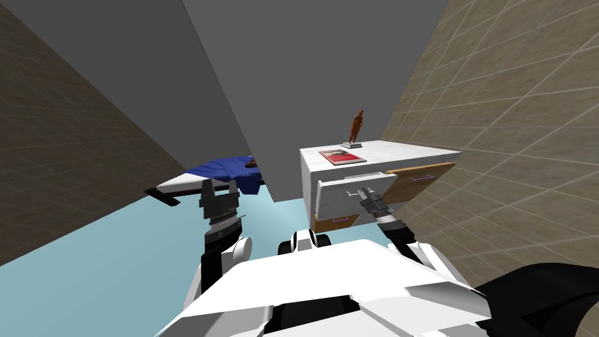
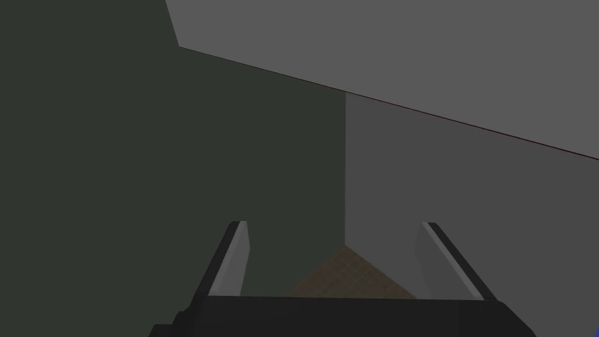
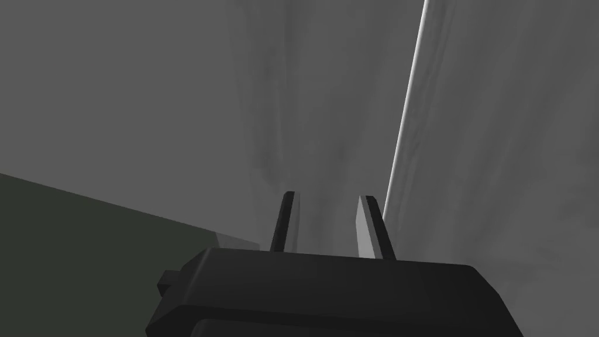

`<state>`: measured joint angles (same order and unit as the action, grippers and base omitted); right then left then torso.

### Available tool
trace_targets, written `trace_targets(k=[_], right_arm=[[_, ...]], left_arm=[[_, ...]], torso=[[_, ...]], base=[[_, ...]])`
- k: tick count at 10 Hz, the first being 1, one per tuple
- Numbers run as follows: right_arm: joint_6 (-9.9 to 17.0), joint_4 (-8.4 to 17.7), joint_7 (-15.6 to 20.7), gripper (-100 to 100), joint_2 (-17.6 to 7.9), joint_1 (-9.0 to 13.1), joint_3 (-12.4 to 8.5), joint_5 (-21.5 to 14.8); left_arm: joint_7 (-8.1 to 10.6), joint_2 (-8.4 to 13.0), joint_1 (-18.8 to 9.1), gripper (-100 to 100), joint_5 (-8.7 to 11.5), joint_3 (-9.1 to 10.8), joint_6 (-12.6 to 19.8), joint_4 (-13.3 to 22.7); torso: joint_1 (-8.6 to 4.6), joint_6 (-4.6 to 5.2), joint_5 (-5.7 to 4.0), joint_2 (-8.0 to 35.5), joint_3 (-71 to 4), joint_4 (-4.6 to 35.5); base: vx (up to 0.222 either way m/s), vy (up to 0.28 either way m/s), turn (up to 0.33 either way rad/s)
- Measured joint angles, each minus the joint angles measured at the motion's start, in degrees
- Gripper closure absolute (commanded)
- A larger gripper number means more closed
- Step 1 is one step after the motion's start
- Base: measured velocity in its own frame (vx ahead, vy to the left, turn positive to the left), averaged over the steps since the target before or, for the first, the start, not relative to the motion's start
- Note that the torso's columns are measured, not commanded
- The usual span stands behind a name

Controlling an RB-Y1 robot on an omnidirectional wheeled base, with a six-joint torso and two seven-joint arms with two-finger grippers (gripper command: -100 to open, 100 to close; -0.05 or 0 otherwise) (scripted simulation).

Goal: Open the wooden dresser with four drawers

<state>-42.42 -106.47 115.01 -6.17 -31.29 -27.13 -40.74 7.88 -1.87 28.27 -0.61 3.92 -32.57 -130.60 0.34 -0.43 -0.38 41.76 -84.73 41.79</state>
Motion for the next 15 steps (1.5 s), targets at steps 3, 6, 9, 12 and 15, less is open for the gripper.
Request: trace_targets(k=[3, 6, 9, 12, 15], right_arm=[[-0.3, 1.3, 3.2, -100, 2.6, 0.0, -1.3, -1.2], [0.1, 0.1, 3.1, -100, 2.6, 0.0, -2.2, -1.0], [0.6, -0.5, 2.6, 100, 2.4, -0.2, -2.6, -0.8], [-0.8, 1.1, 3.8, -100, 2.5, -0.3, -2.1, -1.0], [-0.1, 0.8, 2.9, -100, -0.2, -1.0, -1.9, -1.4]], left_arm=[[0.00, 0.0, 0.0, 0, 0.0, 0.01, 0.0, 0.0], [0.00, 0.0, 0.0, 0, 0.0, 0.01, 0.0, 0.0], [0.00, 0.0, 0.0, 0, 0.0, 0.01, 0.0, 0.0], [0.00, 0.0, 0.0, 0, 0.0, 0.01, 0.0, 0.0], [0.00, 0.0, 0.0, 0, 0.0, 0.00, 0.0, 0.0]], torso=[[-0.17, -0.02, -0.09, 0.0, 0.0, 0.0], [-0.47, 0.25, 0.00, 0.0, 0.0, 0.1], [-0.66, 0.36, 0.01, 0.4, 0.2, 0.3], [-0.25, 0.42, 0.41, 0.5, 0.1, 0.5], [-0.18, 0.42, 0.41, 0.4, 0.1, 0.5]], base=[[0.012, 0.050, 0.012], [0.052, 0.016, 0.007], [-0.020, -0.007, -0.014], [-0.014, -0.004, 0.000], [0.016, 0.052, 0.043]])
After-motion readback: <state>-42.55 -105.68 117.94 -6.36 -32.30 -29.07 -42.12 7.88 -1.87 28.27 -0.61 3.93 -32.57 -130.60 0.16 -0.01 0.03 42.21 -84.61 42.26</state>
